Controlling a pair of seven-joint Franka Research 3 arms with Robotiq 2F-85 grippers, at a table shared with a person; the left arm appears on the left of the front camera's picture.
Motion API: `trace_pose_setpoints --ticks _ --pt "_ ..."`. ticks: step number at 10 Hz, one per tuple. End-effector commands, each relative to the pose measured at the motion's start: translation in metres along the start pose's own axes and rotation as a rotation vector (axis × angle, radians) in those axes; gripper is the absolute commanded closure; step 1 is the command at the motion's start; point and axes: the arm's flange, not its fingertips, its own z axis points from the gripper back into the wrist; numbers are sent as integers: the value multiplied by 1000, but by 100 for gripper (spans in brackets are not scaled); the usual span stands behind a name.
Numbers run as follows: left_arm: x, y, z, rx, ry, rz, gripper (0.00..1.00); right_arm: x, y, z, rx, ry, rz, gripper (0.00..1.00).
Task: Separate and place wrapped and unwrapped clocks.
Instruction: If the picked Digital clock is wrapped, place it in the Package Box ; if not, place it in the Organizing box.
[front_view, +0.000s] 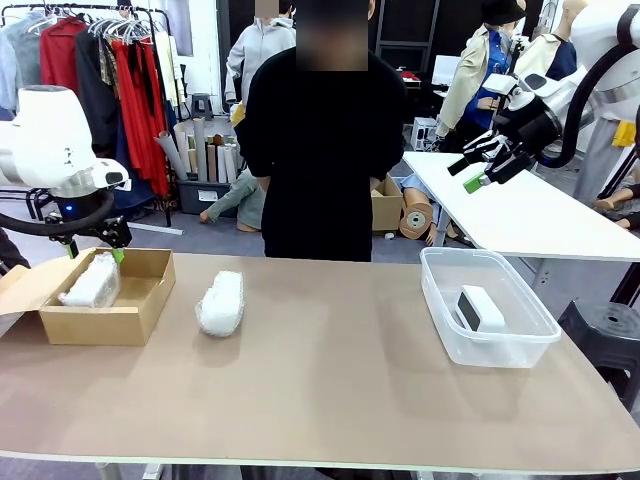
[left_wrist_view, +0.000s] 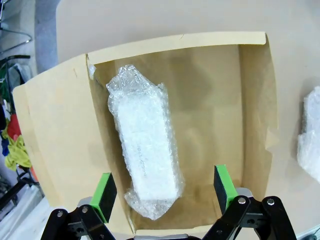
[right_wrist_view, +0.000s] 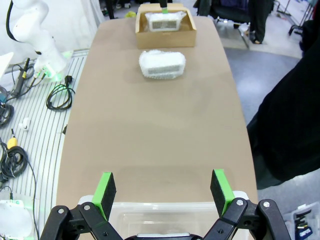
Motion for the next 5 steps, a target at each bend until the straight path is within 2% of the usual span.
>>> trace_pose_setpoints --ticks 1,5 --pt "0 1 1 0 -3 2 0 1 1 1 1 1 2 0" --pt "0 1 1 0 -3 2 0 1 1 1 1 1 2 0"
